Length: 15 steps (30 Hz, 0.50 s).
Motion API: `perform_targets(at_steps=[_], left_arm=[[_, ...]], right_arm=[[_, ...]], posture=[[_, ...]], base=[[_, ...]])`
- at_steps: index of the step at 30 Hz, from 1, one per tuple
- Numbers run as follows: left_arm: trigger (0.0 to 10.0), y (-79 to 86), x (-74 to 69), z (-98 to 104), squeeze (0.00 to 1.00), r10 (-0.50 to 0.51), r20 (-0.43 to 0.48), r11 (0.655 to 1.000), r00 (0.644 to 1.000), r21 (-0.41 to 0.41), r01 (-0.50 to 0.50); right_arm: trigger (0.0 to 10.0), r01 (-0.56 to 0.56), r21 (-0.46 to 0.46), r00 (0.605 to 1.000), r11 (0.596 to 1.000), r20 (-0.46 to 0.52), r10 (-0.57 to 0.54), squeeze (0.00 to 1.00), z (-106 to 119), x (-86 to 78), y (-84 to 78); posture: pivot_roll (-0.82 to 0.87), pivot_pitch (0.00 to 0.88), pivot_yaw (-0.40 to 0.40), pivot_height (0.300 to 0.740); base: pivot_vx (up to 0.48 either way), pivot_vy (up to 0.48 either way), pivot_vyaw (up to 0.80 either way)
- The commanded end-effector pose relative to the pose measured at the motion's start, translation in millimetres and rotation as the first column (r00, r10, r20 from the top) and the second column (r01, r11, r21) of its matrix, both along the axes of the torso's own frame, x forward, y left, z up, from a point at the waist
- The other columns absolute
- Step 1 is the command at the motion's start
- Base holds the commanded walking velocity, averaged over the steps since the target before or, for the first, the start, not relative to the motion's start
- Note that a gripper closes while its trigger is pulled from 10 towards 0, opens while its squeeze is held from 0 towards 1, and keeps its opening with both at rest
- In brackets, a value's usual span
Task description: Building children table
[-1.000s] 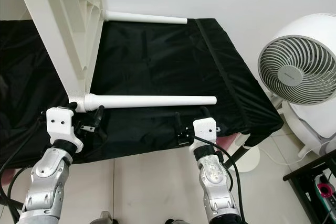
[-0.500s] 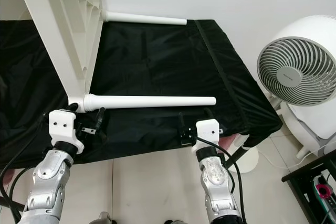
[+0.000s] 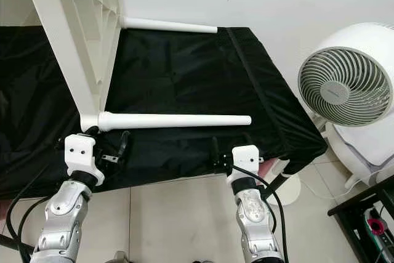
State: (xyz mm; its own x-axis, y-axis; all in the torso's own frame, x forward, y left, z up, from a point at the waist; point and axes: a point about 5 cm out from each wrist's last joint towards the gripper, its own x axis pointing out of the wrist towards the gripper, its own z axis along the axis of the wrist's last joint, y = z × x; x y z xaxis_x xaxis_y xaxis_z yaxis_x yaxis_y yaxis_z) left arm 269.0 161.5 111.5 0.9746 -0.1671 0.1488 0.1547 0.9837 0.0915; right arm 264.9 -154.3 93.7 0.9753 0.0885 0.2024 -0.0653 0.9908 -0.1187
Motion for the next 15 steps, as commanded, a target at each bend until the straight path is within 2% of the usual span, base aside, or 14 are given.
perform_targets(at_steps=[1, 15], left_arm=[[10.0, 1.1, 0.1, -2.6, 0.0, 0.052, -0.005, 0.999, 0.999, -0.015, -0.053], [10.0, -5.7, -1.3, -6.7, 0.0, 0.057, -0.043, 0.998, 0.997, -0.019, -0.058]], right_arm=[[10.0, 0.006, 0.002, 1.0, 1.0, -0.011, -0.006, 0.0, -3.9, -1.9, -1.6], [10.0, 0.021, -0.008, 1.0, 1.0, -0.004, -0.021, 0.0, -1.6, 0.3, -2.4]], posture=[[0.15, 0.033, -0.049, 0.74], [0.15, 0.049, -0.051, 0.74]], base=[[0.0, 0.0, 0.0], [0.0, 0.0, 0.0]])
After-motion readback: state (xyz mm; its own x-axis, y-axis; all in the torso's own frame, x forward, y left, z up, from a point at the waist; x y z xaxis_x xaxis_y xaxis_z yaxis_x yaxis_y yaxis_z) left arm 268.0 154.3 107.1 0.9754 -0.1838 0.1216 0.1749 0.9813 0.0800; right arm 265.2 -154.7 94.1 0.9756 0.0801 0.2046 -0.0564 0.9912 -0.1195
